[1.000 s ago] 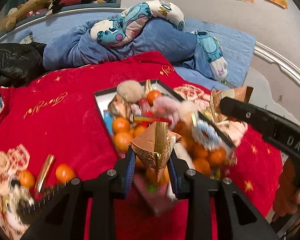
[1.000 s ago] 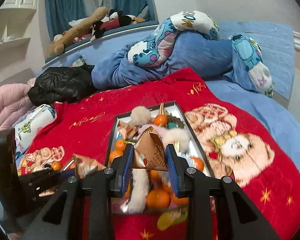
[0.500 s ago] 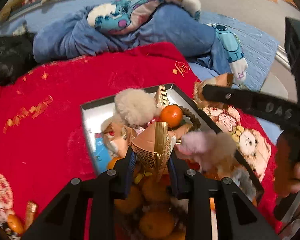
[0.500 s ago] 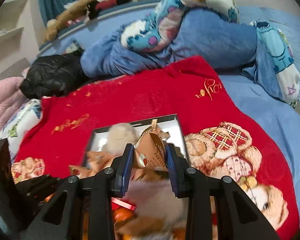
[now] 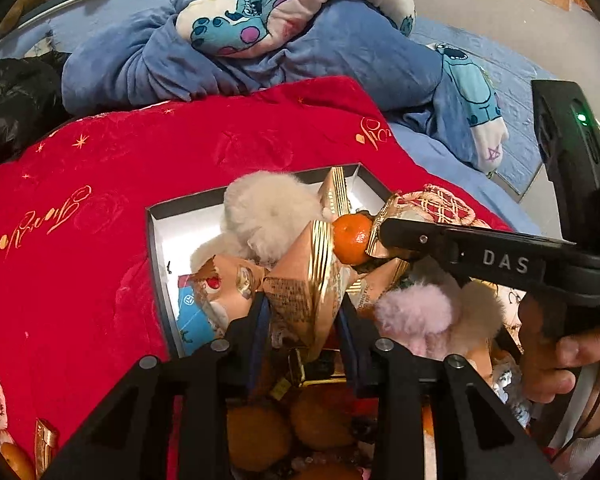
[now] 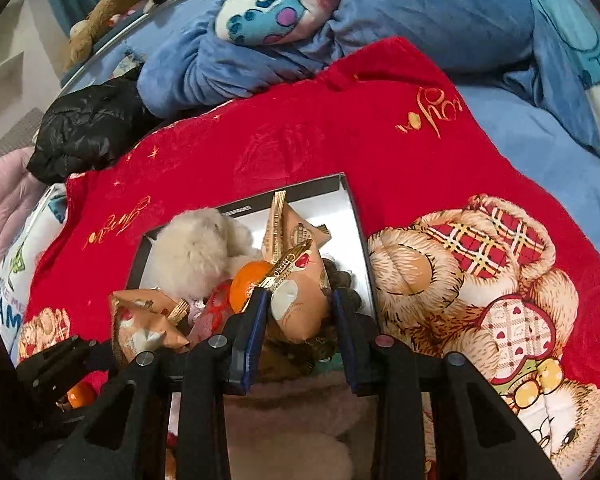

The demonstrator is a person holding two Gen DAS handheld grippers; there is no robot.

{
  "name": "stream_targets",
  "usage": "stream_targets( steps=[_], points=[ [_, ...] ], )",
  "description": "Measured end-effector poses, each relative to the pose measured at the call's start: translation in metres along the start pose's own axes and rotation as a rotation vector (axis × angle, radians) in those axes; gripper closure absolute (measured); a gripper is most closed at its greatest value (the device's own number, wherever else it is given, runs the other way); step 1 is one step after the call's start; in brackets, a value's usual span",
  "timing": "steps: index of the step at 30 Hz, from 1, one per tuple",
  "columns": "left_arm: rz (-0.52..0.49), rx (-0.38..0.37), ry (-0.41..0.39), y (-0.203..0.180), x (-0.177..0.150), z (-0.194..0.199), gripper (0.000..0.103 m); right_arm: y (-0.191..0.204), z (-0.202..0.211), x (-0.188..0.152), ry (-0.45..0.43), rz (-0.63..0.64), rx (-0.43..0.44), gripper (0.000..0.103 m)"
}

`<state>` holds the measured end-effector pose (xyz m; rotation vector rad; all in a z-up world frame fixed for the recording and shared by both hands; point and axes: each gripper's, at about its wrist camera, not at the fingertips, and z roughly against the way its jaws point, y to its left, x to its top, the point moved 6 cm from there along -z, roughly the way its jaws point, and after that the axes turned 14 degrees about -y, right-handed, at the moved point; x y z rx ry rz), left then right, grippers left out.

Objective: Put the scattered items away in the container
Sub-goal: 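Open the left gripper over the tray while the right gripper releases the wrapper, then move both grippers back toward the remaining scattered items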

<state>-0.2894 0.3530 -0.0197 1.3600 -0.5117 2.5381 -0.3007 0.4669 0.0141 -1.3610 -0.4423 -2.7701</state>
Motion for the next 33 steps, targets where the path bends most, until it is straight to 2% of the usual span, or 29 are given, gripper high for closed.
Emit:
stream_targets(
  steps=[1, 2, 3, 4, 5, 6, 7, 9, 10, 12, 16, 20, 25, 28, 33],
  points=[
    [-0.003, -0.003, 0.001, 0.001, -0.001, 0.001, 0.068, 0.002, 0.003, 0.000, -0.007, 0.004, 0.007, 0.067],
    [-0.008, 0.000, 0.005, 0.001, -0.001, 0.001, 0.065, 0.005, 0.006, 0.001, -0.018, 0.006, 0.016, 0.060],
    [-0.010, 0.001, 0.005, 0.001, 0.000, 0.003, 0.055, 0.007, 0.009, 0.002, -0.028, 0.011, 0.019, 0.048],
    [-0.009, -0.002, 0.004, 0.001, 0.000, 0.005, 0.037, 0.009, 0.012, 0.002, -0.041, 0.016, 0.019, 0.042],
    [-0.008, -0.002, 0.001, 0.001, 0.001, 0.006, 0.026, 0.010, 0.018, 0.004, -0.062, 0.016, 0.021, 0.031],
    [-0.008, 0.011, -0.012, 0.003, 0.003, 0.010, 0.009, 0.011, 0.021, 0.005, -0.074, 0.013, 0.022, 0.029],
    [-0.011, 0.021, -0.033, 0.004, 0.006, 0.014, 0.000, 0.011, 0.028, 0.008, -0.100, 0.000, 0.023, 0.028],
    [-0.001, 0.015, -0.065, 0.005, 0.012, 0.024, 0.000, 0.008, 0.039, 0.015, -0.151, -0.034, 0.008, 0.016],
    [0.004, 0.001, -0.075, 0.006, 0.014, 0.029, 0.000, 0.007, 0.046, 0.019, -0.177, -0.050, 0.005, 0.013],
    [-0.005, -0.001, -0.090, 0.007, 0.018, 0.040, 0.000, 0.008, 0.060, 0.023, -0.206, -0.089, 0.024, 0.000],
    [-0.033, 0.015, -0.114, 0.017, 0.018, 0.068, 0.000, 0.018, 0.084, 0.030, -0.246, -0.141, 0.031, 0.000],
    [-0.054, 0.052, -0.134, 0.043, 0.014, 0.112, 0.000, 0.051, 0.102, 0.031, -0.254, -0.110, 0.016, 0.000],
    [-0.118, 0.179, -0.151, 0.098, 0.007, 0.182, 0.000, 0.110, 0.128, 0.026, -0.324, -0.075, 0.042, 0.000],
    [-0.073, 0.205, -0.149, 0.130, -0.001, 0.227, 0.000, 0.147, 0.138, 0.017, -0.351, -0.104, 0.094, 0.000],
    [0.053, 0.203, -0.262, 0.171, -0.012, 0.311, 0.000, 0.203, 0.140, -0.019, -0.348, -0.109, 0.155, 0.000]
  ],
)
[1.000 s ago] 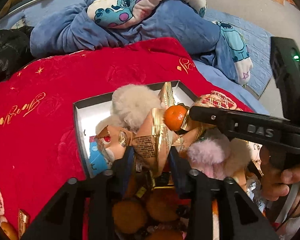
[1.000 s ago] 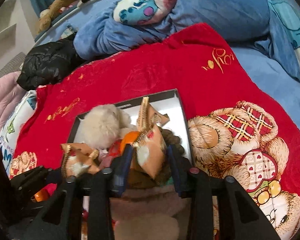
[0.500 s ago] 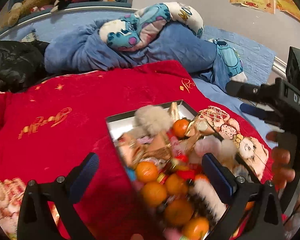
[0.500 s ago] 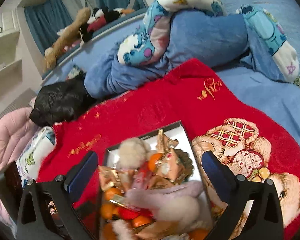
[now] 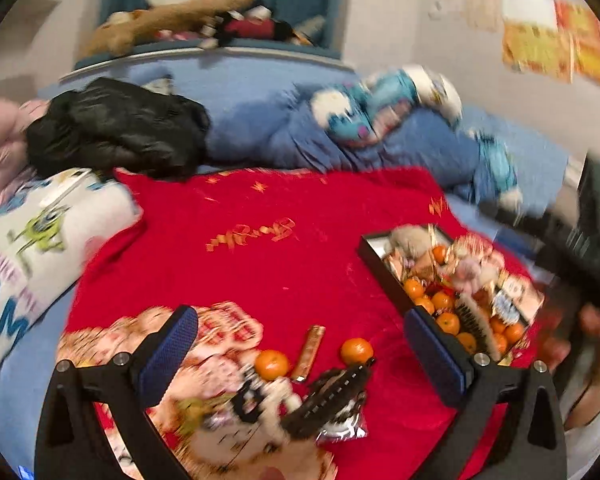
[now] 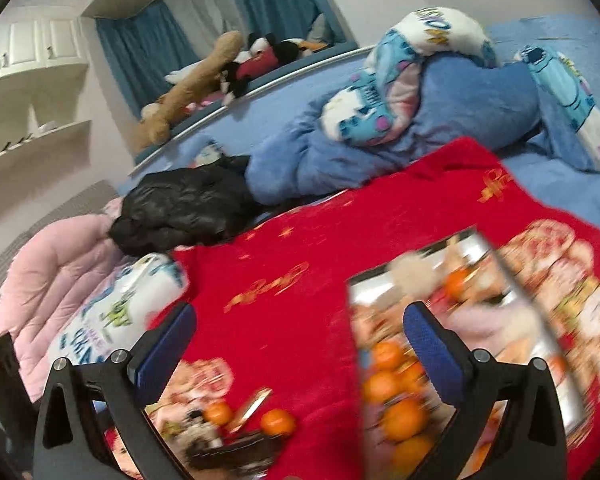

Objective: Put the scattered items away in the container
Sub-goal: 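Move both grippers back toward the remaining scattered items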

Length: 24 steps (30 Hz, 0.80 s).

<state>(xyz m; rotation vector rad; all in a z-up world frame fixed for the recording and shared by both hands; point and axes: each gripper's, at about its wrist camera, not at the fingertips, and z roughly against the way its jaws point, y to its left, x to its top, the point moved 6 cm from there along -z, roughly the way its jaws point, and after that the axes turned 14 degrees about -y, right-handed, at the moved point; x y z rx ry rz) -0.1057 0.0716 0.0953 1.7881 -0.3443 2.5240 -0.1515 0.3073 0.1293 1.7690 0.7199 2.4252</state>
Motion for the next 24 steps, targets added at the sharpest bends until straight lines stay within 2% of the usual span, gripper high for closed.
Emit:
stream_targets(
  steps=[3, 5, 8, 11, 16, 19, 24],
  points=[
    [0.058, -0.025, -0.043, 0.019, -0.008, 0.027, 0.000, 0.024, 0.003, -0.029, 0.031, 0.025, 0.009, 0.000],
    [0.084, -0.043, -0.055, 0.027, -0.017, 0.037, 0.000, 0.033, 0.010, -0.045, 0.032, -0.006, 0.029, 0.000],
    [0.087, -0.052, -0.032, 0.032, -0.037, 0.038, 0.000, 0.039, 0.017, -0.070, 0.053, -0.051, 0.078, 0.000],
    [0.057, -0.073, 0.014, 0.030, -0.055, 0.031, 0.000, 0.047, 0.022, -0.087, 0.053, 0.013, 0.072, 0.000],
    [0.049, -0.070, 0.015, 0.036, -0.062, 0.031, 0.000, 0.048, 0.015, -0.104, 0.079, 0.036, 0.072, 0.000],
    [0.077, -0.067, -0.005, 0.042, -0.062, 0.030, 0.000, 0.044, 0.012, -0.108, 0.048, 0.052, 0.033, 0.000],
    [0.099, -0.105, -0.006, 0.044, -0.069, 0.018, 0.000, 0.035, 0.007, -0.115, 0.091, 0.001, 0.035, 0.000]
  ],
)
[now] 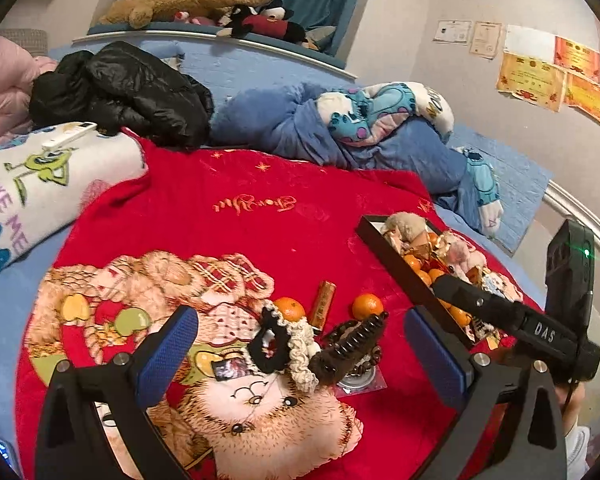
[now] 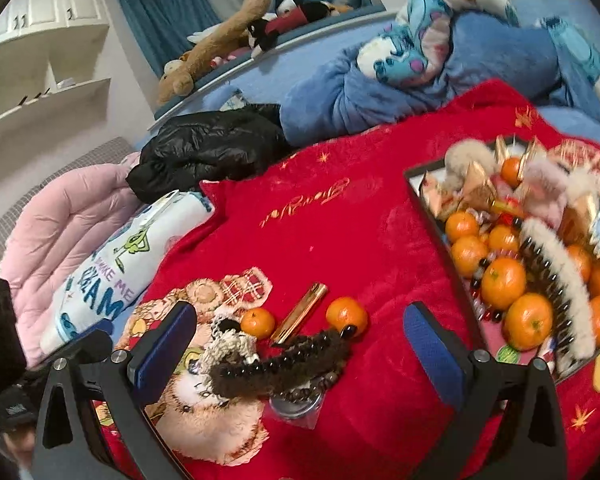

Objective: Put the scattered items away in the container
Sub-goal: 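Move both grippers back toward the remaining scattered items, then close the left gripper on the cream lace scrunchie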

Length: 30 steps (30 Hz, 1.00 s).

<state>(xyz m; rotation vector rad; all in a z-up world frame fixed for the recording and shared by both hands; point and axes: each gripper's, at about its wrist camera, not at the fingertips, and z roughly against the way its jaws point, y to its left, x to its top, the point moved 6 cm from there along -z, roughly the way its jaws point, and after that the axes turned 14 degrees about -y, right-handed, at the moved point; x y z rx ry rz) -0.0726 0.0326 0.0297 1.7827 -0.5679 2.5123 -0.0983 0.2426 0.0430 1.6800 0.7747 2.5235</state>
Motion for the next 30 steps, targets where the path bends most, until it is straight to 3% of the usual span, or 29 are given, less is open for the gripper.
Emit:
stream_targets(
  steps=[5, 8, 13, 16, 18, 22, 26, 30],
  points=[
    [-0.071, 0.022, 0.071, -0.005, -0.028, -0.027, 0.001, -0.008, 0.006, 0.006, -0.028, 0.005, -0.006, 0.000],
    [-0.100, 0.019, 0.128, -0.010, -0.048, -0.047, 0.010, -0.011, 0.008, 0.009, -0.048, -0.001, 0.013, 0.000],
    [-0.056, 0.009, 0.177, -0.013, -0.065, -0.068, 0.031, -0.017, 0.007, 0.011, -0.047, -0.013, 0.022, 0.000],
    [-0.027, -0.006, 0.178, -0.015, -0.070, -0.072, 0.050, -0.026, 0.001, 0.006, -0.018, -0.084, 0.055, 0.000],
    [-0.010, 0.002, 0.174, -0.015, -0.070, -0.074, 0.055, -0.032, -0.004, 0.001, -0.002, -0.132, 0.052, 0.000],
    [0.042, -0.017, 0.182, -0.014, -0.072, -0.074, 0.059, -0.037, -0.008, -0.003, 0.016, -0.175, 0.056, 0.000],
    [0.069, -0.028, 0.190, -0.016, -0.073, -0.070, 0.059, -0.029, -0.004, -0.001, -0.002, -0.122, 0.056, 0.000],
    [0.090, -0.031, 0.181, -0.015, -0.073, -0.065, 0.059, -0.027, -0.007, -0.004, 0.024, -0.172, 0.105, 0.000]
  ],
)
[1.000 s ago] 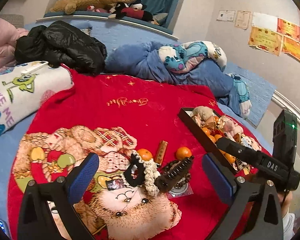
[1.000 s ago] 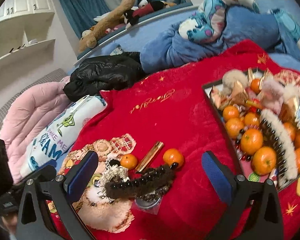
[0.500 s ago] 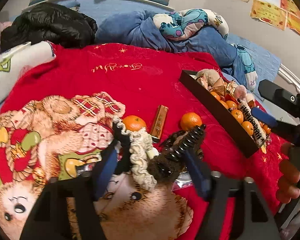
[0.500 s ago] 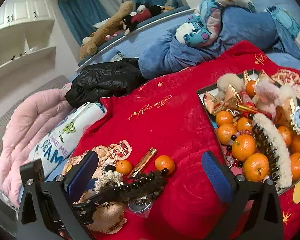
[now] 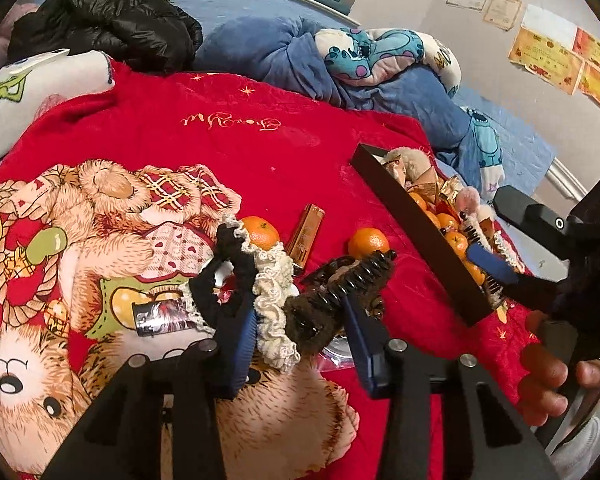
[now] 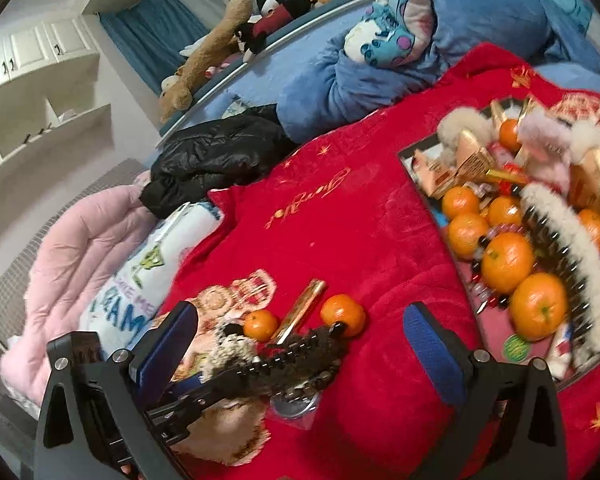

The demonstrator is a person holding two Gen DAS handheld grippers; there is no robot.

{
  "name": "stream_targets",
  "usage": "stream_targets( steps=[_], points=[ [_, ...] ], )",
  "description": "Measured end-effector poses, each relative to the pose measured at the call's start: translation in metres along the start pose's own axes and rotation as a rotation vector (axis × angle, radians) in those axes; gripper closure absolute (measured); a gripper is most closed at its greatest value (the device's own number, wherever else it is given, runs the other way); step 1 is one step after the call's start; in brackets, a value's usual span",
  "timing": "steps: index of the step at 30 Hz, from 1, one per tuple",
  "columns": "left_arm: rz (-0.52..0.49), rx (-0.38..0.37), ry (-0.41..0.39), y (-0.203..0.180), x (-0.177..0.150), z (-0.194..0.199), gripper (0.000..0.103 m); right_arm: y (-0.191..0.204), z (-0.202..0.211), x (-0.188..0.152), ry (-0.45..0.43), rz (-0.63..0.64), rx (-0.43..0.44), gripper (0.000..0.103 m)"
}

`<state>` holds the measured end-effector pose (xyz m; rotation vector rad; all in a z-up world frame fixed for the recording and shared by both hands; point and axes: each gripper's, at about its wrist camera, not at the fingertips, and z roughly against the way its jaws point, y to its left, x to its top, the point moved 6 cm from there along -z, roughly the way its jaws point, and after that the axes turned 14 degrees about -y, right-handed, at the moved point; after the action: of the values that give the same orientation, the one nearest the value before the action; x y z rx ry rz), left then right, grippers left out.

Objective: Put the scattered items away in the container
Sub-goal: 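Close the left gripper on the cream lace scrunchie, then lift the scrunchie with the left gripper while the right gripper grasps the dark fuzzy hair clip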

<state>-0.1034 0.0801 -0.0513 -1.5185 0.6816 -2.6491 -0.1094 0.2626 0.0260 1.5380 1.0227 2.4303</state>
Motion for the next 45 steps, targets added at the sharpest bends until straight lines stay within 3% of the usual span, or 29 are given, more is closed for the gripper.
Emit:
stream_targets(
  steps=[4, 11, 21, 31, 35, 45],
  points=[
    [-0.022, 0.020, -0.015, 0.000, 0.001, 0.006, 0.069, -0.001, -0.001, -0.002, 0.016, -0.053, 0.038, 0.000],
    [-0.035, 0.094, -0.016, 0.009, 0.002, 0.008, 0.071, 0.005, -0.001, -0.004, 0.014, -0.027, 0.038, 0.000],
    [-0.040, 0.108, -0.043, 0.013, 0.005, 0.018, 0.083, 0.008, -0.006, -0.012, 0.028, 0.025, 0.009, 0.000],
    [-0.062, 0.101, -0.024, 0.007, -0.004, 0.034, 0.084, 0.003, -0.011, -0.017, 0.058, 0.020, -0.014, 0.000],
    [-0.142, 0.108, -0.017, -0.009, -0.016, 0.039, 0.084, 0.002, -0.013, -0.019, 0.066, 0.018, -0.021, 0.000],
    [-0.151, 0.106, 0.004, -0.013, -0.023, 0.041, 0.084, 0.003, -0.018, -0.025, 0.081, 0.045, -0.047, 0.000]
  ],
)
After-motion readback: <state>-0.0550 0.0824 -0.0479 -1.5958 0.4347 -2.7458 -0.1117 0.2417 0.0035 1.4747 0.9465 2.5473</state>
